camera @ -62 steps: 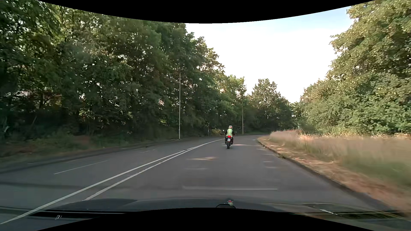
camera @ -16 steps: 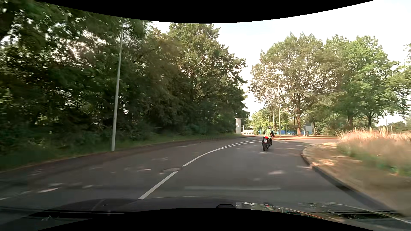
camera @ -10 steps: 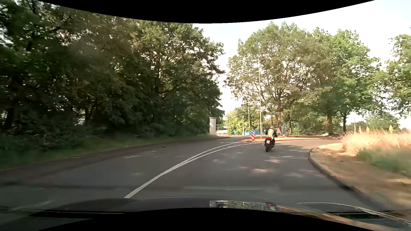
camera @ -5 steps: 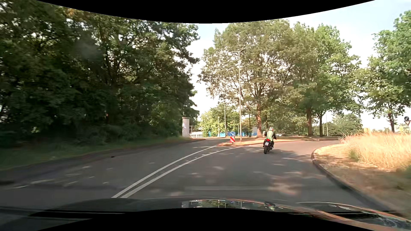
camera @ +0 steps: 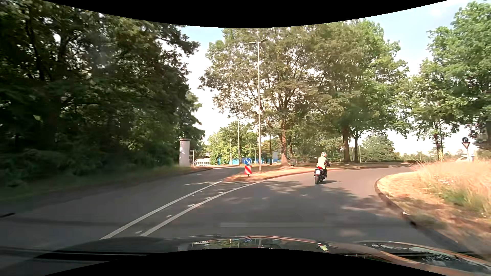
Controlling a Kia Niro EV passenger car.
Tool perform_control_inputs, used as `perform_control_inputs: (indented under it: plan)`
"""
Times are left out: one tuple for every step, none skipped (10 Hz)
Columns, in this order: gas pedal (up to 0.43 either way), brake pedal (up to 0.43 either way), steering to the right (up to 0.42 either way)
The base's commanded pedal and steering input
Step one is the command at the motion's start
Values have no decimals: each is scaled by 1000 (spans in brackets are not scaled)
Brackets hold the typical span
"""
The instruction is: Follow the waypoints while adhering to traffic rules and regulations
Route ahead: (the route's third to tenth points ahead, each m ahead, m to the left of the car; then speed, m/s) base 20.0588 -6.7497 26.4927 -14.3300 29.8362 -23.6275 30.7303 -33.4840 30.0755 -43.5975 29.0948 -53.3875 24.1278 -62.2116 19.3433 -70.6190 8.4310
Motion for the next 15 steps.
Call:
perform_control_inputs:
  plan:
    - [157,0,136]
    - [157,0,136]
    - [157,0,134]
    - [157,0,134]
    - [157,0,135]
    - [157,0,137]
    - [157,0,138]
    - [157,0,137]
    - [157,0,138]
    - [157,0,138]
    - [138,0,140]
    - [110,0,141]
    - [87,0,140]
    - [87,0,141]
    - [87,0,141]
